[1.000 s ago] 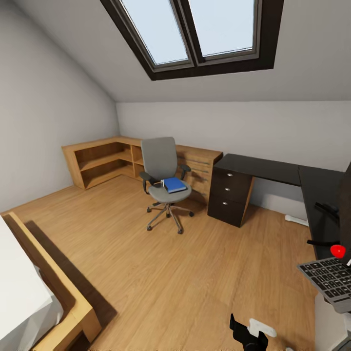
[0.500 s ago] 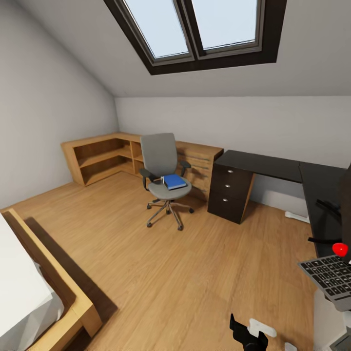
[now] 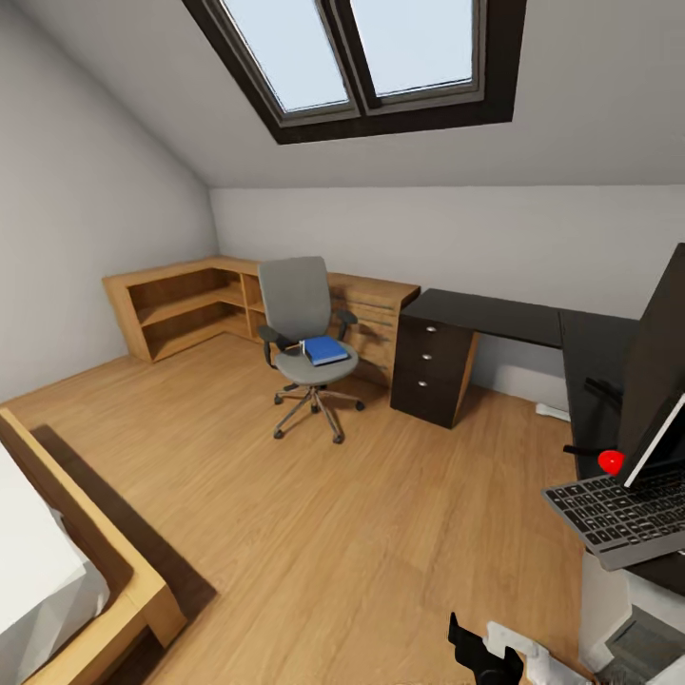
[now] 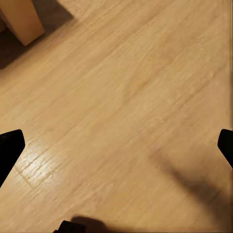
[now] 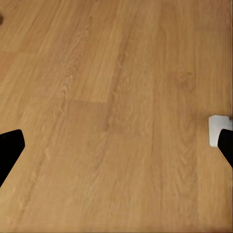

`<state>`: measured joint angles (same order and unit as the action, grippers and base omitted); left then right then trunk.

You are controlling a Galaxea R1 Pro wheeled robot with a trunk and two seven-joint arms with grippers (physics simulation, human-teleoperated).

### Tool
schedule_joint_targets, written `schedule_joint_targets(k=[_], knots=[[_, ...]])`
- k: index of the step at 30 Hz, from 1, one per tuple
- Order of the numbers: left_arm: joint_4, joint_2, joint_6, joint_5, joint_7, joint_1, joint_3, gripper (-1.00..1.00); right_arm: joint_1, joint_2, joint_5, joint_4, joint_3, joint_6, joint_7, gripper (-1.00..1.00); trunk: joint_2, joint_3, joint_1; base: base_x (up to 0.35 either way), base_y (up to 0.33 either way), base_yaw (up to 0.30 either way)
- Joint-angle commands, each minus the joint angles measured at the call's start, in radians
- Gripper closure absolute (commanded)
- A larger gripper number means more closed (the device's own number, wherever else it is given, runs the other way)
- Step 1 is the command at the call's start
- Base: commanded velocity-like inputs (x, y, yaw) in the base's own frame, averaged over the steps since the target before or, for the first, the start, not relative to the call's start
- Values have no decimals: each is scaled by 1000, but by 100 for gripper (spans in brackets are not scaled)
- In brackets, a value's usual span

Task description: In the bedroom, organize the workspace by keeping the computer under the desk, ensuring the monitor is on the desk, placing the keyboard on the desk next to the monitor, placing the mouse on the desk next to the keyboard, moving the folder from the swivel chair onto the desk next to the mouse, stacking the notebook on top of the folder with the pen on top of the notebook, and positioning the swivel chair next to the desk.

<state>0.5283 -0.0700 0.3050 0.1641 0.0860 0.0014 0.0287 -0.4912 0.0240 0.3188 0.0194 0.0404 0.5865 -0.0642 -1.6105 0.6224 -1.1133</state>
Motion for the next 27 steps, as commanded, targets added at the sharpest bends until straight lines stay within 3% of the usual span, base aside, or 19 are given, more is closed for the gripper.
schedule_joint_targets(k=[1, 27], knots=[[1, -1, 2, 3, 0, 0, 2, -100, -1, 0, -2, 2, 4, 4, -2, -100, 0, 1, 0, -25, -22, -224], [1, -1, 2, 3, 0, 0, 2, -100, -1, 1, -3, 2, 3, 4, -2, -100, 0, 1, 0, -3, -2, -254]])
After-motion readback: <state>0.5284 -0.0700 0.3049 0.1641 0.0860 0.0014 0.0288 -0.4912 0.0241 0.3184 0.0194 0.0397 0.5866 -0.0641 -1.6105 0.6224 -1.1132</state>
